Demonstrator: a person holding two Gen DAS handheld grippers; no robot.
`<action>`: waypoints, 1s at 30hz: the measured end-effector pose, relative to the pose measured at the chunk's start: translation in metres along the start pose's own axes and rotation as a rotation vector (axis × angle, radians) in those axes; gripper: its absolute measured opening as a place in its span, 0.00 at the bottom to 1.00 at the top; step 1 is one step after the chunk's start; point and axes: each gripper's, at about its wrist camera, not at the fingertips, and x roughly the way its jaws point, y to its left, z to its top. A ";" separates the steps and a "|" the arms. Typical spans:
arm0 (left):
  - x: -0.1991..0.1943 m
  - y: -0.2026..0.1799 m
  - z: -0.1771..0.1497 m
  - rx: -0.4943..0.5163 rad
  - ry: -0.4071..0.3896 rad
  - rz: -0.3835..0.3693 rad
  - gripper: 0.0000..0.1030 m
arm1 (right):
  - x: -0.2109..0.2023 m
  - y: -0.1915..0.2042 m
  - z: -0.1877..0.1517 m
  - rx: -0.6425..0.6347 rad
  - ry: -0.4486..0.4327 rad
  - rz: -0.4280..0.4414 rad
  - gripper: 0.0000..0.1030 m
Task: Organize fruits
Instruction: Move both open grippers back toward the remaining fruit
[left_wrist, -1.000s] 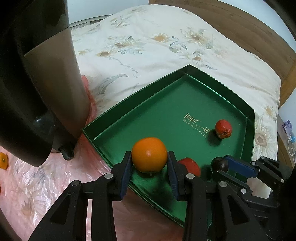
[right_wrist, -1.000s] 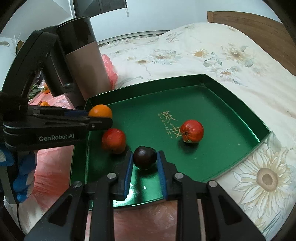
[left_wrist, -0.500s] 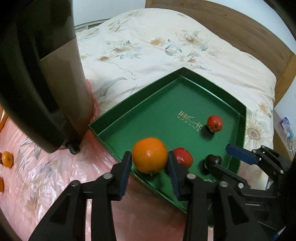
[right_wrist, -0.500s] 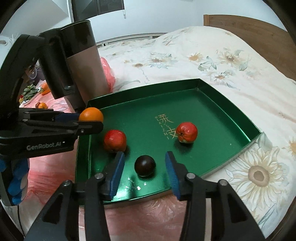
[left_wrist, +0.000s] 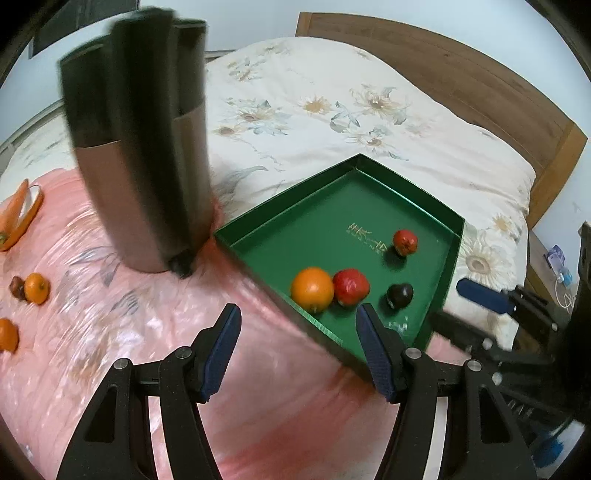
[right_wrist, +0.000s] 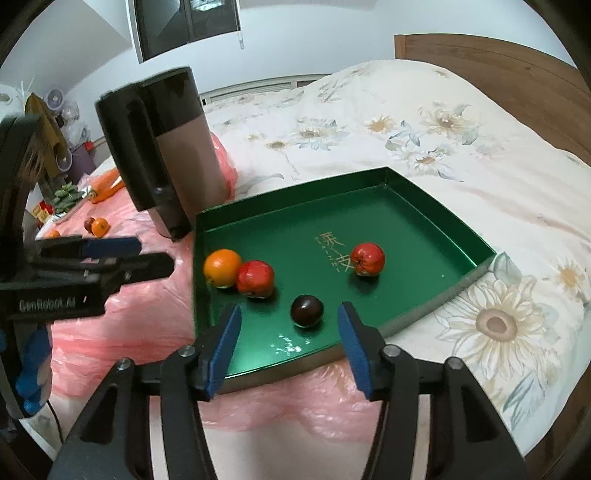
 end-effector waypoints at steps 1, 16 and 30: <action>-0.008 0.003 -0.005 -0.007 -0.009 0.006 0.57 | -0.004 0.003 0.000 0.002 -0.006 0.001 0.80; -0.096 0.053 -0.063 -0.095 -0.064 0.088 0.57 | -0.053 0.080 -0.001 -0.066 -0.055 0.061 0.97; -0.156 0.121 -0.110 -0.230 -0.074 0.224 0.57 | -0.059 0.172 -0.005 -0.198 -0.044 0.205 0.97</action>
